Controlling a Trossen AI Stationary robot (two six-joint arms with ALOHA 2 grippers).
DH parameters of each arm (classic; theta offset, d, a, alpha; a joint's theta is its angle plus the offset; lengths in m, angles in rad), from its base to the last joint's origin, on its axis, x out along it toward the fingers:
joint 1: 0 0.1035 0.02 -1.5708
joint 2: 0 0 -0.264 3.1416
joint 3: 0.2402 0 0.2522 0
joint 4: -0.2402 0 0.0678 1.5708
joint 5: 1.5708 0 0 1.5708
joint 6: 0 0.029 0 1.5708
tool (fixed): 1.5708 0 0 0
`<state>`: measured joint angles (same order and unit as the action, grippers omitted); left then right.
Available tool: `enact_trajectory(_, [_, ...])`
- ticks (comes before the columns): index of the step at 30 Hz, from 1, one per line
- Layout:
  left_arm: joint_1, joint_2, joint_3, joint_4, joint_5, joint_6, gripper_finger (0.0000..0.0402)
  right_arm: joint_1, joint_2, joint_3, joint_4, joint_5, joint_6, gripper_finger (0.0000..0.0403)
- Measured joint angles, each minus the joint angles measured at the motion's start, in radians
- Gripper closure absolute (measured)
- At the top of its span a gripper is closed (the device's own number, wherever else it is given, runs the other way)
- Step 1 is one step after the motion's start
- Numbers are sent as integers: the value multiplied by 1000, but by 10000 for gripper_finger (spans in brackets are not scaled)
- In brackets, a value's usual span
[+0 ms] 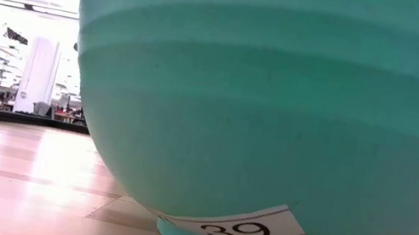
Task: Nest bowls inside each other
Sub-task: Stack the white bowl on the black bowl
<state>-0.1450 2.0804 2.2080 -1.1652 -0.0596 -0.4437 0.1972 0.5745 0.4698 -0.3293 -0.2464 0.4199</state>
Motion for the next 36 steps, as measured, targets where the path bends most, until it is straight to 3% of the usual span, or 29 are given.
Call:
enact_trajectory(9, [-20, -3, 97, 212, -14, 187, 395, 223, 79, 0, -10, 144, 131, 333])
enact_trajectory(16, [-20, -2, 95, 219, 84, 414, 395, 353, 256, 0, 27, 249, 205, 333])
enact_trajectory(23, [-6, -2, 95, 222, 131, 449, 395, 399, 393, 0, 133, 313, 290, 333])
enact_trajectory(36, [-10, -2, 95, 305, 127, 538, 395, 399, 540, 3, 124, 329, 382, 333])
